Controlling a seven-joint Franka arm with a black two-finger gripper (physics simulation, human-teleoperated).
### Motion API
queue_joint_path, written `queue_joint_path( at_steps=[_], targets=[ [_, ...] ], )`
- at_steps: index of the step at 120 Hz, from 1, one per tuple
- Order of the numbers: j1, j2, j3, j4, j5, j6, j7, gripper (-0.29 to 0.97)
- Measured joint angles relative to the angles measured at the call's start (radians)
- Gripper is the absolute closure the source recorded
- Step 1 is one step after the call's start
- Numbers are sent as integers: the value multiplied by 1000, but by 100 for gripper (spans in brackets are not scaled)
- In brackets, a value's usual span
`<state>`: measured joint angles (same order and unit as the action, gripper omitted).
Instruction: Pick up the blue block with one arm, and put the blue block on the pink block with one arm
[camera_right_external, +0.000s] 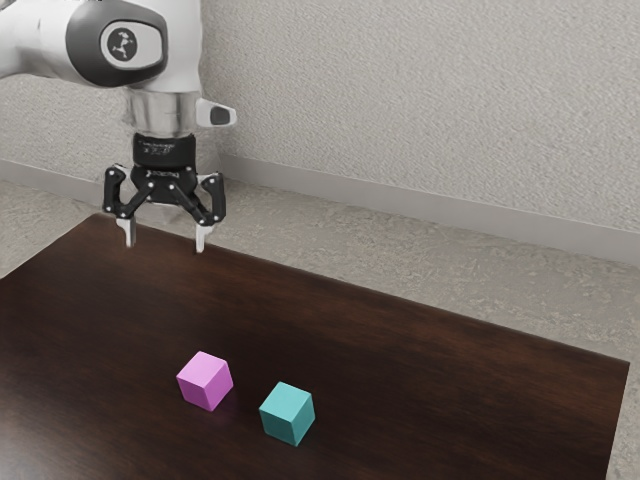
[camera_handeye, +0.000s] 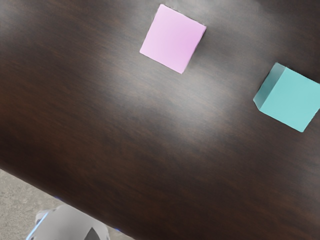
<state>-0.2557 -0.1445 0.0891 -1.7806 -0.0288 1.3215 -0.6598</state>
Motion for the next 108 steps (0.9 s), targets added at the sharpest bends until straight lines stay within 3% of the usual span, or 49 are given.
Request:
queue_joint_path(
  at_steps=[18,41,49,58,69,88,108],
  targets=[
    [-6,0,3,0,-8,146,-175,0],
    [-13,55,2,50,-49,228,-321,0],
    [1,84,-1,68,-29,243,-260,0],
    [150,101,-131,28,-7,281,-172,0],
    [215,106,-195,-55,5,368,-55,0],
    [202,237,-225,-150,-5,554,104,0],
    [180,255,-264,-251,-32,711,259,0]
  ],
)
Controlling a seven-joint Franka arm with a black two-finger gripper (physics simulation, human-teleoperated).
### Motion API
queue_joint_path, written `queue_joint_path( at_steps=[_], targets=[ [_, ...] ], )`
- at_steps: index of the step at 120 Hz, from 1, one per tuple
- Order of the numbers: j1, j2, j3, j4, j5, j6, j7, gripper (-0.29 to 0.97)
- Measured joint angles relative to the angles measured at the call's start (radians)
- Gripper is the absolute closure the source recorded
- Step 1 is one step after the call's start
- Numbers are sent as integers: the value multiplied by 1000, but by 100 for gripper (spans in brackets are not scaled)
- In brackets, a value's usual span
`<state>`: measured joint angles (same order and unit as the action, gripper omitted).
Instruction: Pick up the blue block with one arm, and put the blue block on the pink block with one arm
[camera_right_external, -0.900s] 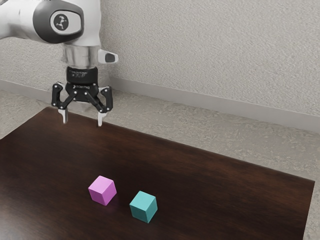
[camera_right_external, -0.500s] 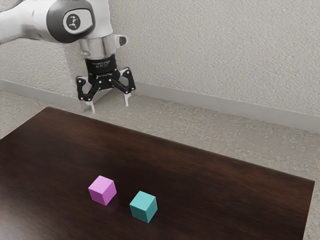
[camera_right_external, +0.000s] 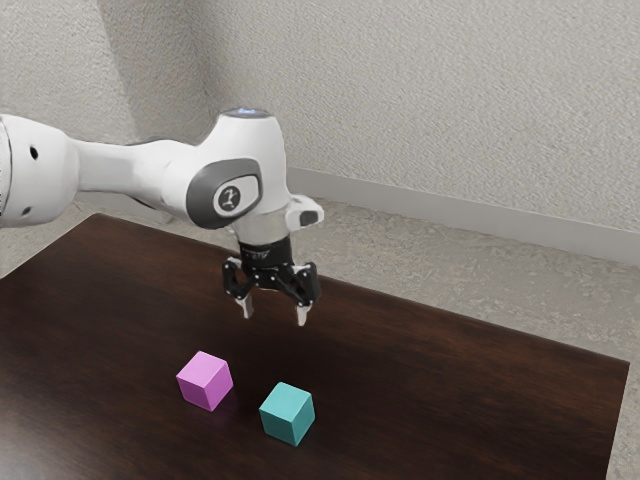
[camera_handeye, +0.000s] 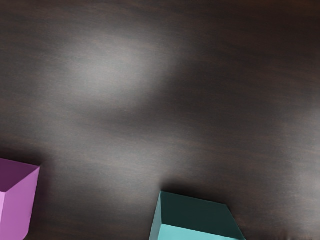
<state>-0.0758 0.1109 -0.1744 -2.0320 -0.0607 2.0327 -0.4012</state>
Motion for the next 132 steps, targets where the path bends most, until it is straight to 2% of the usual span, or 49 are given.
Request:
queue_joint_path(
  at_steps=[15,50,62,96,132],
  targets=[
    [12,8,-2,-115,-17,124,93,0],
    [8,122,-2,-128,-81,320,248,0],
    [12,140,-2,-127,-88,351,287,0],
    [-1,2,-3,-265,-142,390,342,0],
    [-5,17,-3,-301,-173,412,361,0]
  ],
)
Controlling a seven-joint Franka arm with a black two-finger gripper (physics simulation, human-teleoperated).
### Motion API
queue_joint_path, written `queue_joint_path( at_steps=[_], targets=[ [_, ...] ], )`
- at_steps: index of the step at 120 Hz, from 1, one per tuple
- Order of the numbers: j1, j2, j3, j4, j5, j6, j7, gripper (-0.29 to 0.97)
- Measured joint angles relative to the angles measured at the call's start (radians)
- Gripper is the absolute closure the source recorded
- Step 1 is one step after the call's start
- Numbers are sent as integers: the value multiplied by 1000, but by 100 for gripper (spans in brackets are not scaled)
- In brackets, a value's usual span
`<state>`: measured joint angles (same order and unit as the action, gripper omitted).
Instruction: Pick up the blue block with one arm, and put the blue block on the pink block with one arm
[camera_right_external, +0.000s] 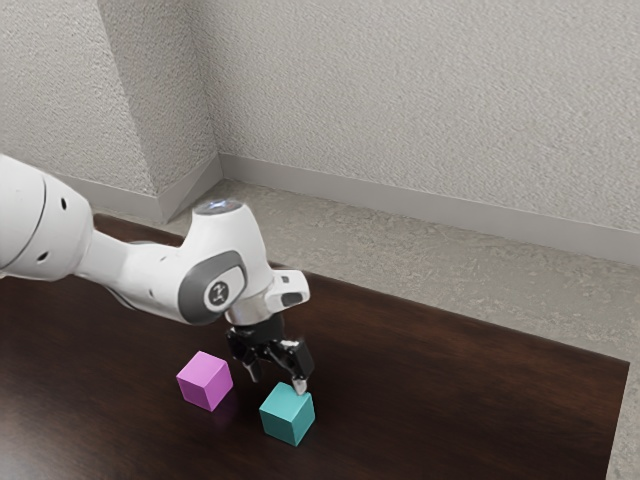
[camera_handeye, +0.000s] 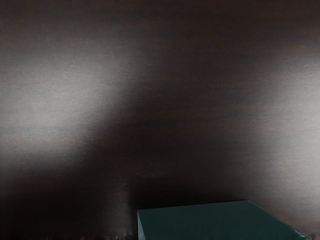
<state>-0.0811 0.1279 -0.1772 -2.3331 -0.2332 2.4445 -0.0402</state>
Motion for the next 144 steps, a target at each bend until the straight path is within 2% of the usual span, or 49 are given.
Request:
queue_joint_path(
  at_steps=[43,60,73,144],
  targets=[
    [-23,-37,-18,-46,-8,14,-12,0],
    [-23,-33,-21,-46,105,27,-42,0],
    [-22,-32,-22,-46,146,33,-66,0],
    [-20,43,-21,-48,122,66,-144,2]
  ],
)
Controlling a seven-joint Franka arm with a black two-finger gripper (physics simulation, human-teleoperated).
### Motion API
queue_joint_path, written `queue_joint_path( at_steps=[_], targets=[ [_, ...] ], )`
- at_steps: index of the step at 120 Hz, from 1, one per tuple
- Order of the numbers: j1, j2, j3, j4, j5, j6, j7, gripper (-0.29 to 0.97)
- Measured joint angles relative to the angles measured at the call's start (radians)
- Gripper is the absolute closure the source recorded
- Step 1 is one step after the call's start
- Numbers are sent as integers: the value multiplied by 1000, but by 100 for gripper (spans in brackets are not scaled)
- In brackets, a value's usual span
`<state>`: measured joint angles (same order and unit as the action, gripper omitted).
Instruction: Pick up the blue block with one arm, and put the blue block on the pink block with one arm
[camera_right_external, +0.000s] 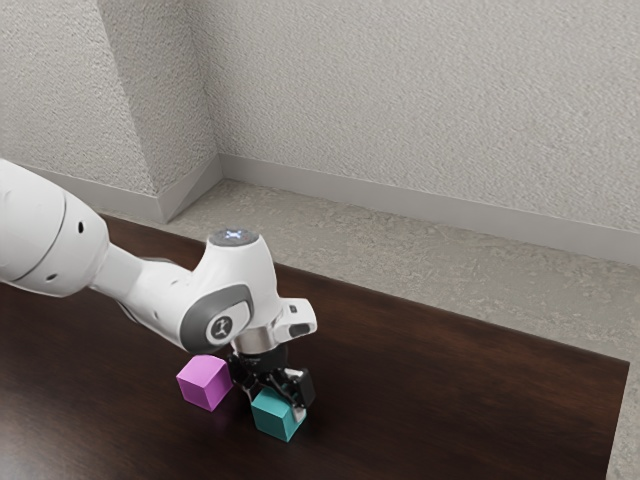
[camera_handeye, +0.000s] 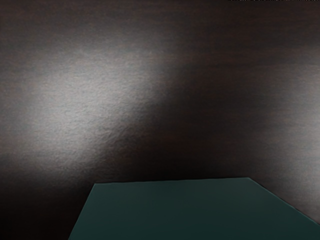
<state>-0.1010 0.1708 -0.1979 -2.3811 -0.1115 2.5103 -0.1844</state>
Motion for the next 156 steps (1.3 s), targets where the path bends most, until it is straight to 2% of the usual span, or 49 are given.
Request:
queue_joint_path(
  at_steps=[23,39,72,90,115,156],
  targets=[
    [1,-7,0,3,8,6,-19,25],
    [0,-28,0,4,21,8,-39,32],
    [25,-232,0,7,63,-21,-82,34],
    [148,-348,0,0,61,-105,-111,33],
    [192,-415,0,-95,37,-193,-142,33],
    [213,-437,0,-158,19,-233,-177,33]
  ],
)
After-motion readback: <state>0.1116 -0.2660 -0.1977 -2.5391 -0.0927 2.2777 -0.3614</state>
